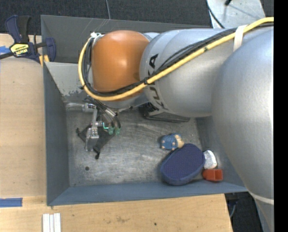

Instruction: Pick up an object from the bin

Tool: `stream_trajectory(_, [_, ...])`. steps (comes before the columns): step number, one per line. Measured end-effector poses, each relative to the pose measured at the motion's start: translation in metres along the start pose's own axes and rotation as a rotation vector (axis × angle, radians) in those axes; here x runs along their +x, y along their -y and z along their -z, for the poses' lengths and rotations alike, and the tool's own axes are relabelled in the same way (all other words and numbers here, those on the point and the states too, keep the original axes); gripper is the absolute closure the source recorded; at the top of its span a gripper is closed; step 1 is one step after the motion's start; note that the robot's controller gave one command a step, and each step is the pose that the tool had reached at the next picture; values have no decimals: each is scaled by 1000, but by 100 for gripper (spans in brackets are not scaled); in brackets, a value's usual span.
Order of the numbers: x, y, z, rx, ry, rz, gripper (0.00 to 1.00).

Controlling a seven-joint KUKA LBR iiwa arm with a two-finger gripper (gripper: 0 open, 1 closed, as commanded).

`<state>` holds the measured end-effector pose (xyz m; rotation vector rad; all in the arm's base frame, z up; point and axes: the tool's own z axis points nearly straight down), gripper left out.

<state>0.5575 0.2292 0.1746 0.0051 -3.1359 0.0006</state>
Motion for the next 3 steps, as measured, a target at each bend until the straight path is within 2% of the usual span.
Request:
stream_trajectory(1, [-32,55,-102,-4,12,160,0])
stream_trajectory(2, [-36,53,-97,-6,28,162,100])
stream_trajectory(3, [-40,47,64,1,18,520,100])
